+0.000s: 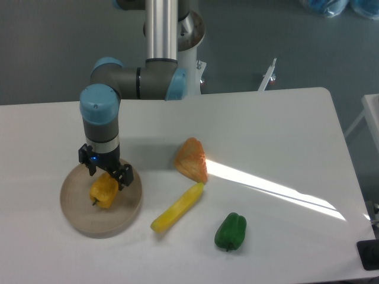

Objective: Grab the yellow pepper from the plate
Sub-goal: 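Lower the gripper onto the yellow pepper and close it, then lift the yellow pepper off the plate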

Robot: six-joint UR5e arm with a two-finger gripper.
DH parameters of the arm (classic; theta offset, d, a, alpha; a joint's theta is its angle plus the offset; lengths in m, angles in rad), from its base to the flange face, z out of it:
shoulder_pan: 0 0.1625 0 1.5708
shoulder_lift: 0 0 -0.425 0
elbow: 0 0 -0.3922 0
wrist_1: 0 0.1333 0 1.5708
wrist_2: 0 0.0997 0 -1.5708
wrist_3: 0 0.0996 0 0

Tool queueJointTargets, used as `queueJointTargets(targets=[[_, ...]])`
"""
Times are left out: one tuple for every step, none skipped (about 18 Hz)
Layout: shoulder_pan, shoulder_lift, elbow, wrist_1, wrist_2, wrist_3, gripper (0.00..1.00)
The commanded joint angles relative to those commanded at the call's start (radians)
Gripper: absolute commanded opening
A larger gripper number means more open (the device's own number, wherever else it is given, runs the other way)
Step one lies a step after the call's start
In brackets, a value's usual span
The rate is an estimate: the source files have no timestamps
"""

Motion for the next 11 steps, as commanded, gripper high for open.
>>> queueJointTargets(targets=[[0.001, -0.002, 0.000, 0.000, 0.000, 0.000, 1.00], [0.002, -0.005, 0.003, 0.000, 0.000, 0.000, 1.00], [0.000, -0.006, 0.006, 0.000, 0.002, 0.000, 0.94], [0.000, -0.008, 0.006, 0.002, 0.002, -0.002, 0.83], [0.000, -0.008, 0.006, 0.003, 0.002, 0.000, 0.76], [0.000, -0.008, 0.006, 0.003, 0.000, 0.000, 0.70], [0.000, -0.008, 0.006, 0.003, 0.000, 0.000, 0.66], [0.000, -0.008, 0.006, 0.003, 0.000, 0.000, 0.63], [0.000, -0.008, 0.006, 0.003, 0.000, 0.000, 0.61], [0.000, -0.008, 0.005, 0.003, 0.000, 0.002, 0.58], [0.000, -0.008, 0.005, 0.003, 0.000, 0.002, 0.53]])
